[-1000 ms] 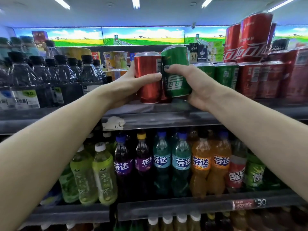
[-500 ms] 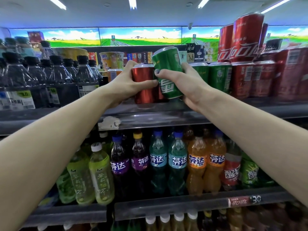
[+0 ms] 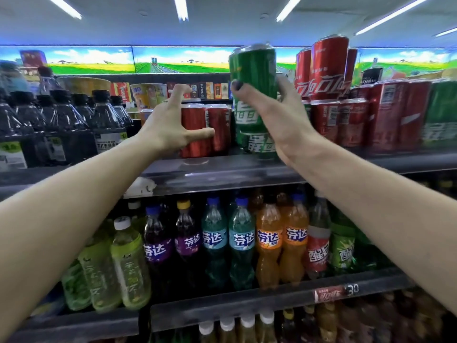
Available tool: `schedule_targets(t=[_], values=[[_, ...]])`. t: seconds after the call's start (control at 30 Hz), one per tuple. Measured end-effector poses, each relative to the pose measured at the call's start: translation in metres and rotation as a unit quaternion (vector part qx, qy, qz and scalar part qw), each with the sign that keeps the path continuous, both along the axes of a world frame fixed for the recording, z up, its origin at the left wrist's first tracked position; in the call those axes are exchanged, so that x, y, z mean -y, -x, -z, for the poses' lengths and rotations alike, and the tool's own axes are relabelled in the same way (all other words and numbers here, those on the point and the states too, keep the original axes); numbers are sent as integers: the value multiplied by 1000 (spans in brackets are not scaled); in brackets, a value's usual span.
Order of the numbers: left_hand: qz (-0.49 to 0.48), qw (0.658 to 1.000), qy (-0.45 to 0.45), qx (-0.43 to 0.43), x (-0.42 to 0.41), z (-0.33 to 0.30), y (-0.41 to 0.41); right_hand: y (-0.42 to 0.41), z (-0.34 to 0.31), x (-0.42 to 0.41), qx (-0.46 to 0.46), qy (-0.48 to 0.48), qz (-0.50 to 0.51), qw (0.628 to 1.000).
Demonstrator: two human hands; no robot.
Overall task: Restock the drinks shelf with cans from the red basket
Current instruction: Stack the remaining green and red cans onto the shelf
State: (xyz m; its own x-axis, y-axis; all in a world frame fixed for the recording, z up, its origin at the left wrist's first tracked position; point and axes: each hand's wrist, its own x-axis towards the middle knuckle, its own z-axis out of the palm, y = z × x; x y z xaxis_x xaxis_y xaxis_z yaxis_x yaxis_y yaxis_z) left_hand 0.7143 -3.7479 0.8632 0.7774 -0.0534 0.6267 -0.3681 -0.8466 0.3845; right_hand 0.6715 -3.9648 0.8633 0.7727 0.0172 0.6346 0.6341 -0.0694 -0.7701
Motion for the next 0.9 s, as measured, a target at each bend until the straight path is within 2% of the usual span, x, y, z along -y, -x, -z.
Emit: schedule_targets(t=[0.13,0.27,0.43,0.57,0.9], values=[[-33,999,-27,5,7,-6,8,-2,-20,32,-4,-42,18,999],[-40,994,-62,79,23,-19,18,-10,-37,58,-3,-45,62,997],[3,977,-158,141,72,-35,23,-24,-58,75,37,19,138,990],[28,975,-191,111,105,-38,17,-32,-73,84,40,82,174,981],[2,973,-230,28,118,-32,-12,-54,-84,79,54,128,169,976]])
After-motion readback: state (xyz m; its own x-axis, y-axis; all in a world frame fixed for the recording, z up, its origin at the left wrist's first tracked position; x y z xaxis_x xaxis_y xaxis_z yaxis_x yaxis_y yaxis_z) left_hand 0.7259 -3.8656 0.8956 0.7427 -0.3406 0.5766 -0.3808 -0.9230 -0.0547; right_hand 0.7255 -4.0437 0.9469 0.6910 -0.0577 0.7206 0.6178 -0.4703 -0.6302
